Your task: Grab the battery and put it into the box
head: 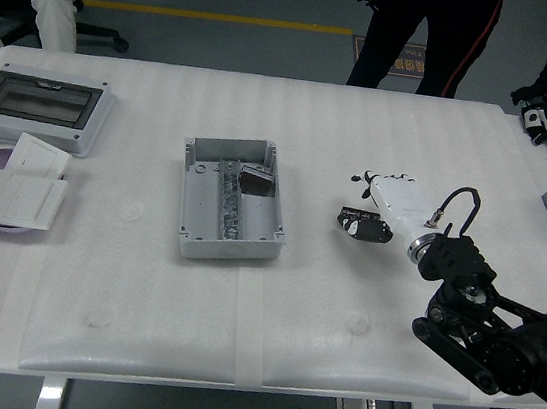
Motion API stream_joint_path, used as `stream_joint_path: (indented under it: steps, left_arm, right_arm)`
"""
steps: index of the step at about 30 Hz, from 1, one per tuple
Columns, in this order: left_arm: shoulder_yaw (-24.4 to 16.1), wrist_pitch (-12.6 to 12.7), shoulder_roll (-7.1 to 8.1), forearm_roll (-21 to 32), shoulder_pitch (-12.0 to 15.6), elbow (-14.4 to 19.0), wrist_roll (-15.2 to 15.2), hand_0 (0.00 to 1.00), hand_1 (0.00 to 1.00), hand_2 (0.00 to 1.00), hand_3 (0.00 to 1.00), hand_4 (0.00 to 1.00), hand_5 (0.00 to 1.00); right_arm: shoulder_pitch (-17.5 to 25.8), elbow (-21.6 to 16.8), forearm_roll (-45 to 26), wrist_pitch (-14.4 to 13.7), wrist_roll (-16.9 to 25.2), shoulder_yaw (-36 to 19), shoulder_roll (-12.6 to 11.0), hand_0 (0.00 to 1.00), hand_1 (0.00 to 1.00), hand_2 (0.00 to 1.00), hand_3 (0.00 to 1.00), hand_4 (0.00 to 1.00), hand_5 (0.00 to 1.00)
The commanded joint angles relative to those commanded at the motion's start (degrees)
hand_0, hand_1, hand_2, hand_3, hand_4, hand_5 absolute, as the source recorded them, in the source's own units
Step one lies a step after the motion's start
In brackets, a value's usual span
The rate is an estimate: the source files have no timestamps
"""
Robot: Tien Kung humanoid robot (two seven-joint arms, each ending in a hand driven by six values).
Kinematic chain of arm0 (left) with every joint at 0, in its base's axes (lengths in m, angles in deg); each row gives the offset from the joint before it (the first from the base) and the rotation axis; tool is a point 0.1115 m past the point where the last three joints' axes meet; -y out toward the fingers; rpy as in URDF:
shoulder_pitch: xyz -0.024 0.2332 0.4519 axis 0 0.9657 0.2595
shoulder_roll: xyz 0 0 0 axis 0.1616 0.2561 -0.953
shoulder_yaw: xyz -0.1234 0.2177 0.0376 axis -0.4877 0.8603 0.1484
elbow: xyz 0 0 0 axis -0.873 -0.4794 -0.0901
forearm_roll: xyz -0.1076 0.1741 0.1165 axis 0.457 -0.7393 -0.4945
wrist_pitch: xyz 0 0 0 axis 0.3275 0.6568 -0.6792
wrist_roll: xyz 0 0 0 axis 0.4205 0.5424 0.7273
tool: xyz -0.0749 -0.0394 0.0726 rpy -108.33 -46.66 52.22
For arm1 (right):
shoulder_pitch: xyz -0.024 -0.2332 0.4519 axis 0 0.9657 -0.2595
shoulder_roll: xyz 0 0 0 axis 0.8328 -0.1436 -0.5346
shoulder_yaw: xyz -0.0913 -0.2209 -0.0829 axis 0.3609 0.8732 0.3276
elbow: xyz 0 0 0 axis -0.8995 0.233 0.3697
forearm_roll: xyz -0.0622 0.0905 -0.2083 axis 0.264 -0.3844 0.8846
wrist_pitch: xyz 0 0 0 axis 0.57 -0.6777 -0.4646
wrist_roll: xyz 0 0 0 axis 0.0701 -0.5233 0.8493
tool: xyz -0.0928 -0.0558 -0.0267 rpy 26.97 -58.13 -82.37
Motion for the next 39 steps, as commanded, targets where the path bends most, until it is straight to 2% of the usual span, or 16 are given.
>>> stream_joint_path:
  steps: [7, 8, 25, 26, 31, 32, 37, 38, 39]
  left_arm:
    - [0.22, -0.04, 0.02, 0.29, -0.04, 0.01, -0.02, 0.393, 0.546, 0.501, 0.395, 0.002, 0.002]
    - [0.17, -0.02, 0.05, 0.24, -0.05, 0.00, -0.01, 0.393, 0.545, 0.499, 0.394, 0.002, 0.002]
    - [0.30, 0.35, 0.03, 0.40, -0.12, -0.02, -0.44, 0.392, 0.545, 0.495, 0.393, 0.002, 0.002]
    - [0.32, 0.37, 0.01, 0.42, -0.15, -0.04, -0.48, 0.393, 0.546, 0.490, 0.393, 0.002, 0.002]
    - [0.46, 0.51, -0.03, 0.57, -0.22, -0.05, -0.69, 0.393, 0.546, 0.490, 0.393, 0.002, 0.002]
    - [0.46, 0.54, -0.03, 0.58, -0.21, -0.05, -0.71, 0.392, 0.547, 0.491, 0.394, 0.002, 0.002]
    - [0.42, 0.65, -0.01, 0.53, -0.17, -0.04, -0.81, 0.392, 0.547, 0.491, 0.394, 0.002, 0.002]
    - [0.42, 0.68, 0.00, 0.52, -0.17, -0.04, -0.84, 0.391, 0.546, 0.489, 0.394, 0.002, 0.002]
    - [0.42, 0.69, 0.00, 0.51, -0.17, -0.04, -0.85, 0.391, 0.546, 0.489, 0.394, 0.002, 0.002]
  right_arm:
    - [-0.03, -0.24, -0.08, -0.02, -0.06, 0.05, -0.38, 0.967, 0.706, 0.760, 0.917, 0.996, 0.587]
    - [0.00, -0.40, -0.06, -0.05, -0.07, 0.09, -0.50, 0.969, 0.700, 0.754, 0.902, 0.998, 0.622]
    - [0.06, 1.49, -0.60, -1.61, -0.47, 2.67, -0.69, 0.956, 0.680, 0.737, 0.879, 0.998, 0.630]
    - [0.08, 1.53, -0.59, -1.66, -0.48, 2.78, -0.65, 0.835, 0.631, 0.687, 0.788, 0.815, 0.459]
    - [0.26, 1.74, -0.50, -2.02, -0.48, 3.22, -0.54, 0.835, 0.631, 0.687, 0.788, 0.815, 0.459]
    - [0.30, 1.78, -0.48, -2.11, -0.47, 3.28, -0.54, 0.677, 0.568, 0.636, 0.687, 0.680, 0.345]
    - [0.45, 1.98, -0.35, -2.64, -0.45, 3.32, -0.55, 0.677, 0.568, 0.636, 0.687, 0.680, 0.345]
    - [0.49, 2.03, -0.36, -2.74, -0.43, 3.28, -0.56, 0.607, 0.504, 0.594, 0.669, 0.596, 0.279]
    - [0.51, 2.06, -0.37, -2.79, -0.41, 3.25, -0.56, 0.607, 0.504, 0.594, 0.669, 0.596, 0.279]
